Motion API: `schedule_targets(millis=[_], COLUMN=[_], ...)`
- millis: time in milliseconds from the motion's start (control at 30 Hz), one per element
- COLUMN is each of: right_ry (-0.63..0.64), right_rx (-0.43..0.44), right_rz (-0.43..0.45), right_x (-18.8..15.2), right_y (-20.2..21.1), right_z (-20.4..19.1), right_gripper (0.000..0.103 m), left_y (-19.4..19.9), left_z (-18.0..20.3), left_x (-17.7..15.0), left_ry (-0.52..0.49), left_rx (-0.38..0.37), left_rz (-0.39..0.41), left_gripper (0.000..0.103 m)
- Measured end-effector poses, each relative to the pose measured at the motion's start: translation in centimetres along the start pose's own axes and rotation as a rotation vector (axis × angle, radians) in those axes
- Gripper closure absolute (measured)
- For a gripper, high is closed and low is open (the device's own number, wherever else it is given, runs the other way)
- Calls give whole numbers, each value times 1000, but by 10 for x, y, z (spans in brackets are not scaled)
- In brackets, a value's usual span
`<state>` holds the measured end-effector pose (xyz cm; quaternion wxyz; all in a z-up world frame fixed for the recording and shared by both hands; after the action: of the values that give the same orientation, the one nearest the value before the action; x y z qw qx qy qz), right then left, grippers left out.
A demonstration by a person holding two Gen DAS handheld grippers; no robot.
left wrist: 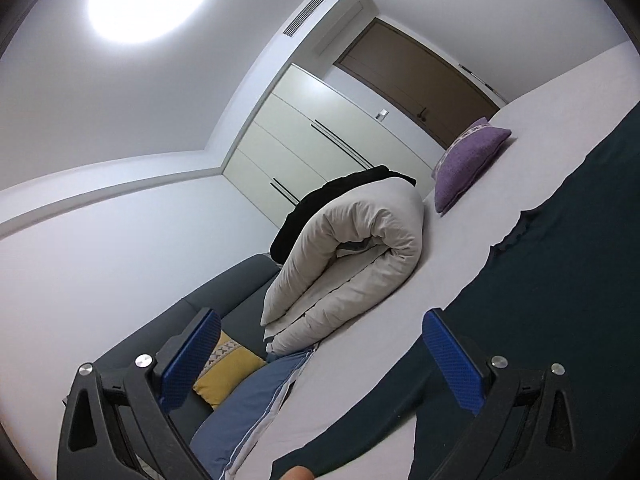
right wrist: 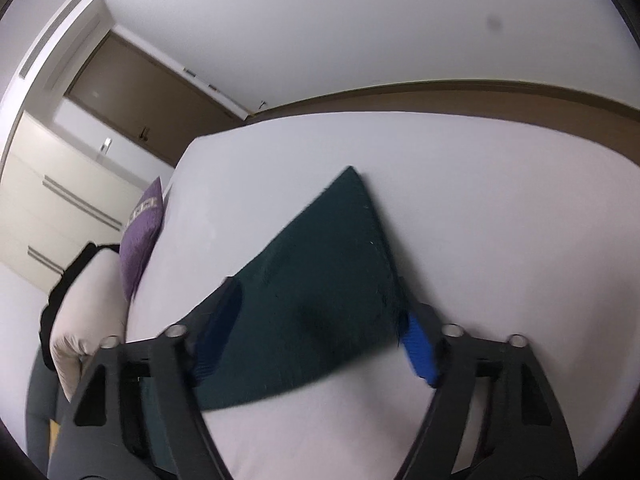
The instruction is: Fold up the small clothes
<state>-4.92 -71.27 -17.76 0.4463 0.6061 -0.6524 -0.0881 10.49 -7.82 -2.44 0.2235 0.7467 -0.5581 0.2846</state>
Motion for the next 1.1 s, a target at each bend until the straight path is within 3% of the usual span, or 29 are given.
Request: schedule_targets(millis=[67, 167, 300, 400, 533, 633, 767, 900, 933, 967, 1067, 1100], right_ry=[5, 32, 129, 266, 453, 581, 721, 793, 799, 798, 763, 748], right_rx=[9, -23, -49, -23, 90, 193, 260, 200, 194, 197, 258, 275], right_rz=[-24, -26, -20, -18, -52, -126, -240, -358, -371, -377, -355, -343], right_x=[5, 8, -4, -27, -81, -145, -252, -341, -356, -364, -360, -359], right_y=[-6, -6, 3, 9, 15, 10, -9, -55, -54, -56, -41, -42], right_z=[-1, -6, -55, -129, -237, -317, -383, -398, -390, -384, -367, -344], right_gripper=[64, 81, 92, 92, 93, 93, 93, 77, 60, 46, 22, 20], left_y=[-2, -7, -17, -35, -64, -82, -97, -107, -109, -110, -114, -115], left_z=[3, 2, -5, -11, -11, -6, 5, 21, 26, 32, 54, 63], left_x=[-5, -16, -37, -60, -96, -120, -142, -141, -137, -132, -114, -108], left_ry=[-5, 11, 110, 266, 516, 755, 964, 1060, 1069, 1074, 1107, 1116], left_rx=[0, -5, -66, -204, -428, -642, -820, -916, -934, -951, -1034, -1058], left_rz=[2, -68, -154, -264, -419, -504, -588, -615, -619, -622, -637, -643], left_gripper=[0, 0, 0, 0, 0, 0, 6, 6, 6, 6, 6, 6])
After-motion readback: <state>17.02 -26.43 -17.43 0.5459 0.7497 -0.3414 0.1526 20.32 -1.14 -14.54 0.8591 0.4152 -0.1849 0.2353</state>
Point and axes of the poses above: each gripper's, at about its wrist camera, not at the fingertips, and y roughly against the way its jaws point, z to its right, x to its top, the point moved 6 cm from there along -y, roughly the way its jaws point, and after that the axes turned 6 degrees about -x, right-handed, at the moved point
